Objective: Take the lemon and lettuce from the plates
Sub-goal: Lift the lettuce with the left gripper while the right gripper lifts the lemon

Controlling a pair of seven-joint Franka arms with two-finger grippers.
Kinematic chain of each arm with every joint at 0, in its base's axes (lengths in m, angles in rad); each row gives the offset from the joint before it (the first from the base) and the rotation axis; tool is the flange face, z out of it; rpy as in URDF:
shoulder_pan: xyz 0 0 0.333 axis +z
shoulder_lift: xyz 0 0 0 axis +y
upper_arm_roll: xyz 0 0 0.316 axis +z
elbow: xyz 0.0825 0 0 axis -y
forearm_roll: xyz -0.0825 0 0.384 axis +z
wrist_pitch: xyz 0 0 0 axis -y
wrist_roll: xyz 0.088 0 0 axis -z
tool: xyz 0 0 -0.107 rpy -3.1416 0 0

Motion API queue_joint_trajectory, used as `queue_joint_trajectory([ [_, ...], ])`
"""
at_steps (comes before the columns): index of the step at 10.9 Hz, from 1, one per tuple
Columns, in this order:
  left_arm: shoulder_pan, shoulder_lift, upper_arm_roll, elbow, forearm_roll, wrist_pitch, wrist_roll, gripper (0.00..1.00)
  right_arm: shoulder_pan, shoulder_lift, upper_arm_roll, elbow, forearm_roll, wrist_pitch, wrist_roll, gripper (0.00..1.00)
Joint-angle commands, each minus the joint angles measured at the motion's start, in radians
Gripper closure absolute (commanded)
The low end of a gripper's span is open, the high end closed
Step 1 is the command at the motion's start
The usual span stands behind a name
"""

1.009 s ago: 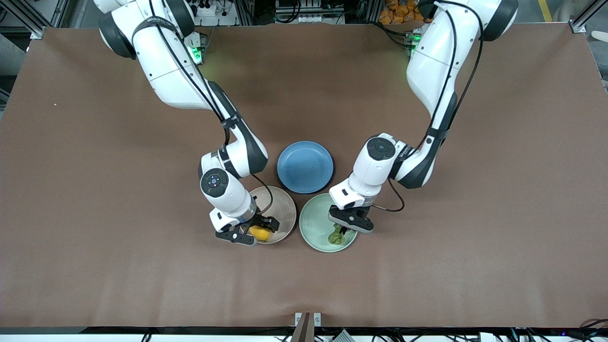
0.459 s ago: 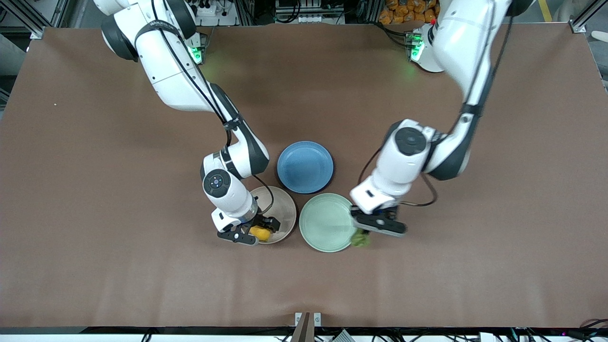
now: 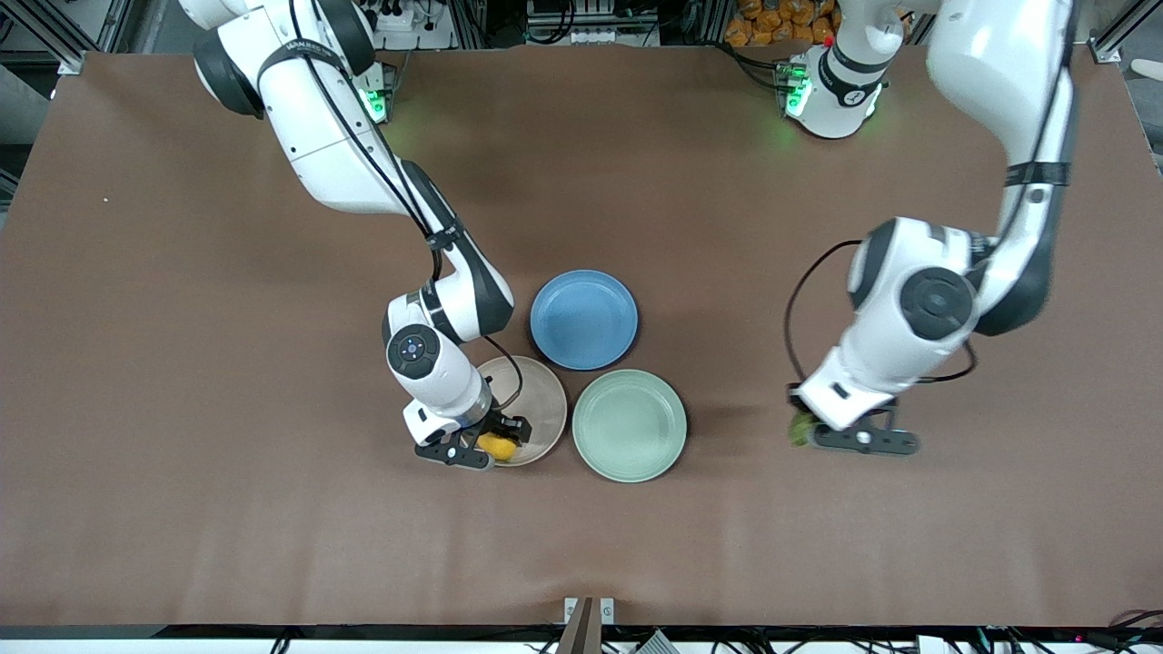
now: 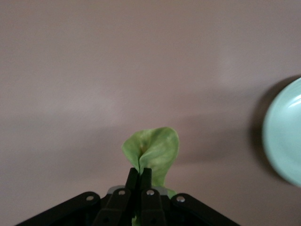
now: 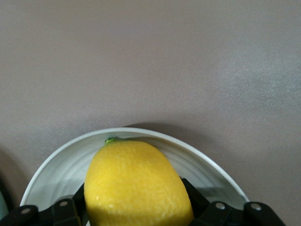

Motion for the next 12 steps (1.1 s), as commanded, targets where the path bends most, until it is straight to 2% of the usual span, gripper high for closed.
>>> queue_joint_trajectory([
  [1, 0.085, -0.010, -0.018, -0.041, -0.021, -0.138, 0.041, 1.00, -0.008, 0.017, 0.005, 0.030, 0.002, -0.005, -0.016, 0.38],
  [5, 0.171, 0.048, -0.016, -0.075, -0.021, -0.136, 0.046, 1.00, -0.024, 0.011, 0.003, 0.063, 0.002, -0.087, -0.016, 0.42],
  [10, 0.181, 0.153, -0.015, -0.062, -0.021, -0.029, 0.038, 1.00, -0.045, -0.002, 0.002, 0.132, 0.002, -0.233, -0.016, 0.42],
  [12, 0.181, 0.171, -0.015, -0.061, -0.014, 0.011, 0.043, 0.89, -0.068, -0.015, 0.003, 0.163, 0.003, -0.316, -0.039, 0.42],
])
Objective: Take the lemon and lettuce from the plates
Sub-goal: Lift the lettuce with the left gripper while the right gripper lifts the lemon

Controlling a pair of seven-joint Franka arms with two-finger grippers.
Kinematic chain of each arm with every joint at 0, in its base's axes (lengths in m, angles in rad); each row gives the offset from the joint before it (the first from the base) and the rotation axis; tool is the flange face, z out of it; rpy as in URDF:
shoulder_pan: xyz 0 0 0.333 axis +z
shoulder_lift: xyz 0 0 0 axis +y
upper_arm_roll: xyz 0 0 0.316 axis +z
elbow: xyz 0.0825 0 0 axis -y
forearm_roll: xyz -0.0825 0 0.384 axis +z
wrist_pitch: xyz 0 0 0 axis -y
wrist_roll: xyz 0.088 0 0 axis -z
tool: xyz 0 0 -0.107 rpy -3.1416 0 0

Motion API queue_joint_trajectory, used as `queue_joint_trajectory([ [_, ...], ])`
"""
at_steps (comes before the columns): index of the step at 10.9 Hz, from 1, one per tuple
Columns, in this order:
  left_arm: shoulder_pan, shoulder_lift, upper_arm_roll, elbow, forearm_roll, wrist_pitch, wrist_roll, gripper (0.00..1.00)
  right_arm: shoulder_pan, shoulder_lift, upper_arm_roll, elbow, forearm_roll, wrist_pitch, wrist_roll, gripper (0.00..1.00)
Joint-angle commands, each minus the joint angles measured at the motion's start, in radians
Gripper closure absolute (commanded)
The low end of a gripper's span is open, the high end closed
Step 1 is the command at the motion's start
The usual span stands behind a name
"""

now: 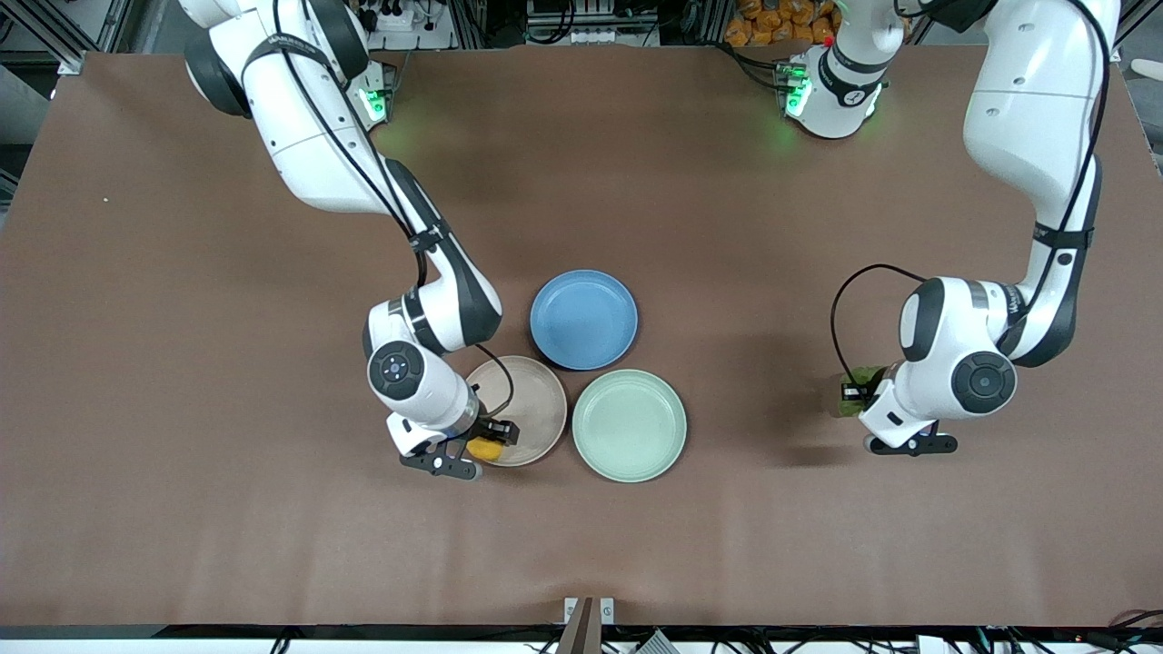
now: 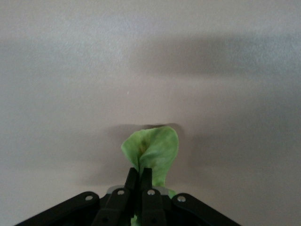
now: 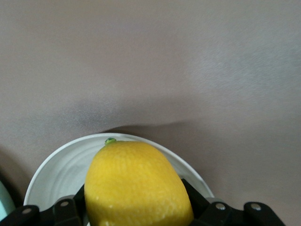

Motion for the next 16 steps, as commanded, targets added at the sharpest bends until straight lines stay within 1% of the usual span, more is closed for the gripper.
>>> queue_joint_trajectory([
  [1, 0.008, 0.019, -0.006, 0.019, -0.010, 0.031, 0.022, 0.68, -0.044, -0.024, 0.008, 0.051, 0.003, -0.124, -0.058, 0.42],
  [2, 0.010, 0.016, -0.005, 0.021, -0.010, 0.031, 0.022, 0.24, -0.064, -0.033, 0.008, 0.057, 0.003, -0.175, -0.087, 0.42],
  [3, 0.013, 0.011, -0.005, 0.021, -0.009, 0.031, 0.024, 0.00, -0.090, -0.047, 0.009, 0.069, 0.005, -0.223, -0.130, 0.42],
  [6, 0.018, -0.013, -0.005, 0.029, -0.012, 0.029, 0.024, 0.00, -0.154, -0.080, 0.011, 0.080, 0.008, -0.318, -0.218, 0.42],
  [9, 0.016, -0.080, -0.005, 0.036, -0.010, 0.026, 0.022, 0.00, -0.228, -0.110, 0.008, 0.080, 0.003, -0.400, -0.300, 0.41],
  [11, 0.019, -0.130, -0.003, 0.036, -0.012, 0.022, 0.022, 0.00, -0.297, -0.125, 0.006, 0.079, 0.000, -0.458, -0.403, 0.41],
  [12, 0.021, -0.151, 0.000, 0.036, -0.012, 0.019, 0.022, 0.00, -0.325, -0.131, 0.005, 0.079, -0.009, -0.484, -0.429, 0.41],
  [14, 0.022, -0.186, 0.000, 0.036, -0.015, 0.016, 0.022, 0.00, -0.362, -0.131, 0.006, 0.079, -0.087, -0.492, -0.459, 0.41],
  [15, 0.022, -0.205, 0.001, 0.036, -0.015, 0.016, 0.021, 0.00, -0.377, -0.131, 0.005, 0.079, -0.111, -0.492, -0.482, 0.41],
  [16, 0.022, -0.231, 0.001, 0.036, -0.015, 0.002, 0.021, 0.00, -0.409, -0.131, 0.006, 0.079, -0.112, -0.492, -0.523, 0.41],
])
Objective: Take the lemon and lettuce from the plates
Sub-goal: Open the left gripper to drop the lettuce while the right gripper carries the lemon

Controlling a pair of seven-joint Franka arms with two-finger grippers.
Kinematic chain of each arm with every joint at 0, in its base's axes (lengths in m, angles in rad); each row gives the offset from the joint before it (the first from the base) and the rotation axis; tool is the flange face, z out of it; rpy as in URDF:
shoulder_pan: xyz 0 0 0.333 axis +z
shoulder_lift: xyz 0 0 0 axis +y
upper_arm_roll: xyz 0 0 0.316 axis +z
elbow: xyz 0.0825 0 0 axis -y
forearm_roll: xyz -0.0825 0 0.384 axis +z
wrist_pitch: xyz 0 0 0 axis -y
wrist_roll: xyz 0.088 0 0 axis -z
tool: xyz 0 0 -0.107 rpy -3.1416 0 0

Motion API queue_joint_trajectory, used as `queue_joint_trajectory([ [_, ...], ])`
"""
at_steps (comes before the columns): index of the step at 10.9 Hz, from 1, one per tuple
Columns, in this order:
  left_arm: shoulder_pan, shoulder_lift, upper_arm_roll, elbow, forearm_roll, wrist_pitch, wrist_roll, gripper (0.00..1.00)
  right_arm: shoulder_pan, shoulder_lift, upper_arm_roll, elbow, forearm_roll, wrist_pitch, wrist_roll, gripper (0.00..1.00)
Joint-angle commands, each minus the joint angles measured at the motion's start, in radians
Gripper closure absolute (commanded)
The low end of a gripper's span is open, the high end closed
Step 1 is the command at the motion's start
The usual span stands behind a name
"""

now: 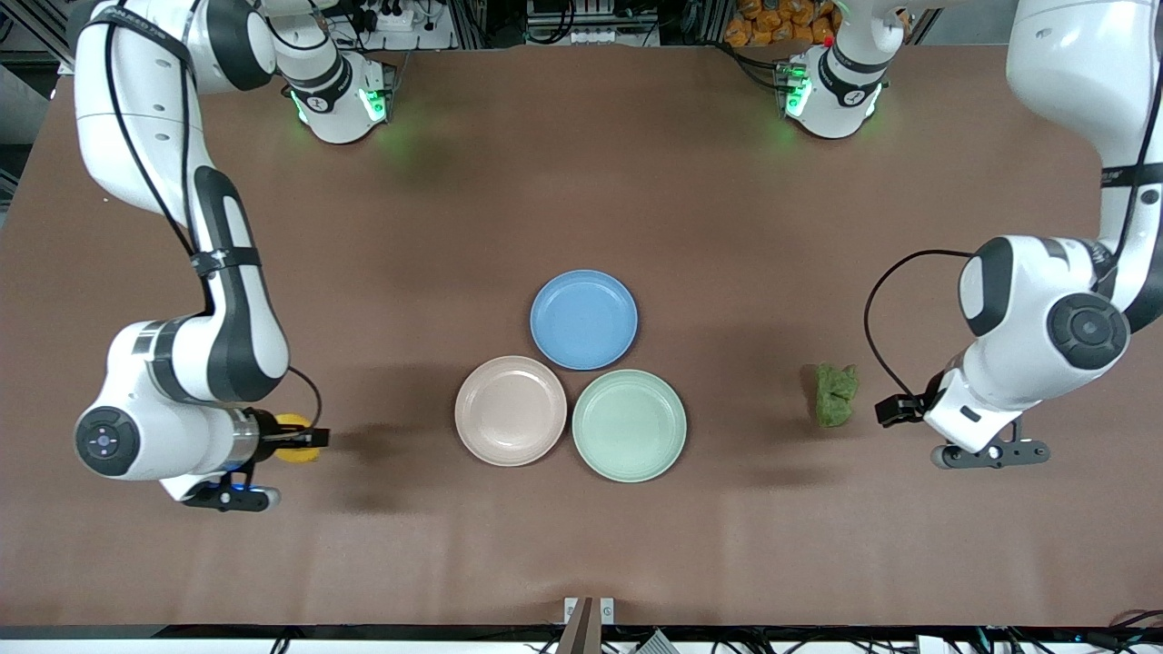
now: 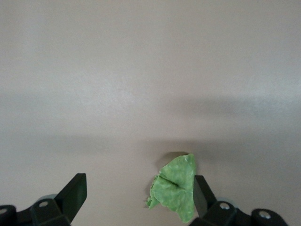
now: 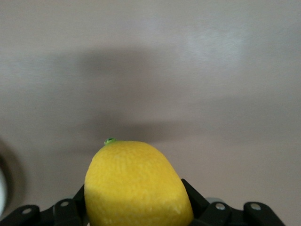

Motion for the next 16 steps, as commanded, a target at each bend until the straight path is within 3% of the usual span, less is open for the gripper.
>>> queue_joint_trajectory([
  [1, 0.004, -0.085, 0.002, -0.014, -0.015, -0.038, 0.019, 0.00, -0.076, -0.020, 0.016, -0.012, -0.034, -0.012, -0.089, 0.40],
  [5, 0.013, -0.163, -0.006, 0.032, -0.021, -0.137, 0.019, 0.00, -0.181, -0.013, 0.017, -0.042, -0.036, -0.013, -0.228, 0.39],
  [11, 0.004, -0.272, -0.019, 0.035, -0.023, -0.202, 0.017, 0.00, -0.215, -0.036, 0.017, -0.166, -0.071, 0.019, -0.247, 0.39],
  [14, 0.005, -0.319, -0.065, 0.035, -0.023, -0.292, 0.007, 0.00, -0.215, -0.146, 0.017, -0.399, -0.072, 0.233, -0.261, 0.39],
  [16, 0.007, -0.350, -0.072, 0.035, -0.023, -0.337, 0.008, 0.00, -0.230, -0.187, 0.017, -0.496, -0.072, 0.313, -0.296, 0.39],
])
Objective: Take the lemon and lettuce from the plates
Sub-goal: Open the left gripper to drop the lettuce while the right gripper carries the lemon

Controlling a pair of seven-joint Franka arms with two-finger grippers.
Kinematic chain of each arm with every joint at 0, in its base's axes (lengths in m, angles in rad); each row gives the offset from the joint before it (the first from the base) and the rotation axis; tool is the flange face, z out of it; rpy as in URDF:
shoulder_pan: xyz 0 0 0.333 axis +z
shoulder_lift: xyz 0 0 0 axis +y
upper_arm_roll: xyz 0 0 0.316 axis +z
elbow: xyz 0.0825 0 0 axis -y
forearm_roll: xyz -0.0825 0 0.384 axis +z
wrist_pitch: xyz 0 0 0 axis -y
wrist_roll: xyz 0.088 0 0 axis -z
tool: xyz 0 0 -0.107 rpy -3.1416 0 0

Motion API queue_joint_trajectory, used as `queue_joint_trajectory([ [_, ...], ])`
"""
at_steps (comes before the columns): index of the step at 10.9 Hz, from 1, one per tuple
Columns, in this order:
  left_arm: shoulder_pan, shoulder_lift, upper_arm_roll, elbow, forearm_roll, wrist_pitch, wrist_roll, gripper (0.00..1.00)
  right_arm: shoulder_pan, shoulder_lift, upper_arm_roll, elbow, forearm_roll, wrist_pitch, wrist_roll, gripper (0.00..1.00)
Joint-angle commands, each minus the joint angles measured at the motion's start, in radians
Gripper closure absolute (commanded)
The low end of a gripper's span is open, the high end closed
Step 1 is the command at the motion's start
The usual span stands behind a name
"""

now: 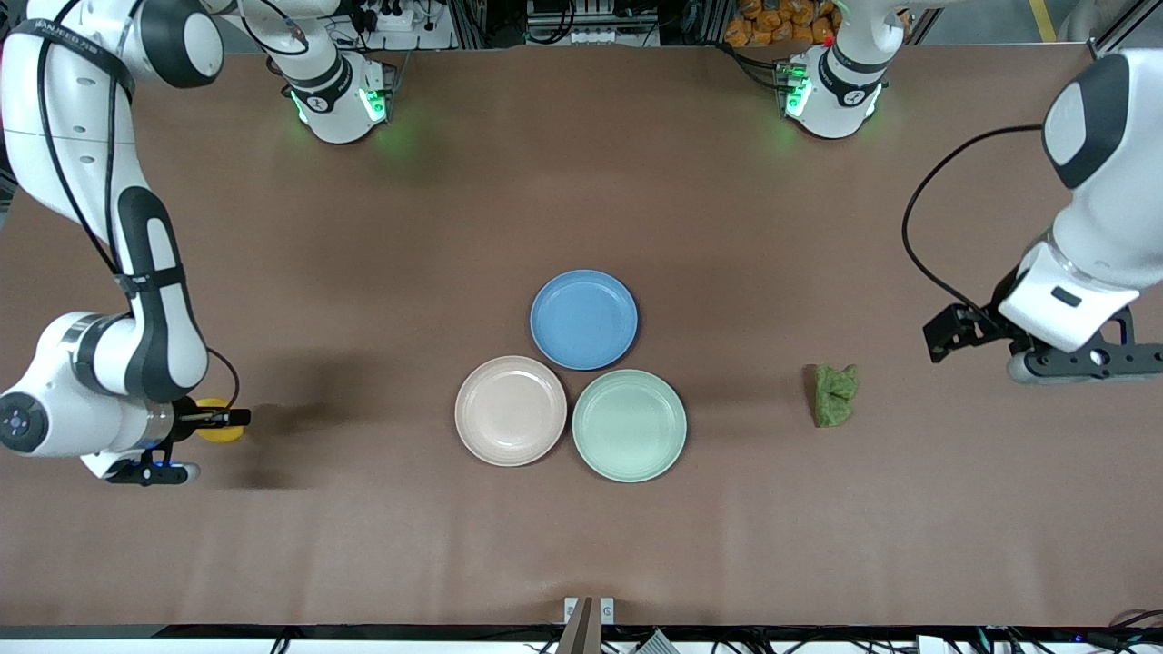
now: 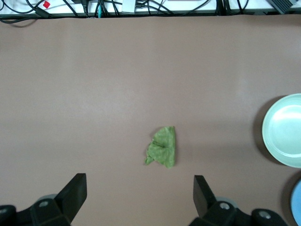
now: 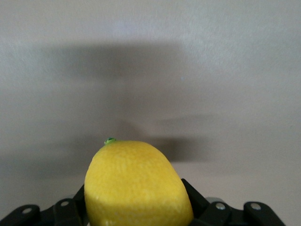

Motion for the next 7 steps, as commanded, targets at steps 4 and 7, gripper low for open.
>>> queue_joint_trajectory([
  [4, 0.011, -0.101, -0.006, -0.012, -0.065, -0.149, 0.010, 0.00, -0.034, -0.187, 0.021, -0.364, -0.012, 0.268, -0.048, 0.39],
  [7, 0.011, -0.139, -0.006, -0.014, -0.065, -0.169, 0.013, 0.00, -0.035, -0.215, 0.023, -0.474, -0.002, 0.408, -0.046, 0.39],
])
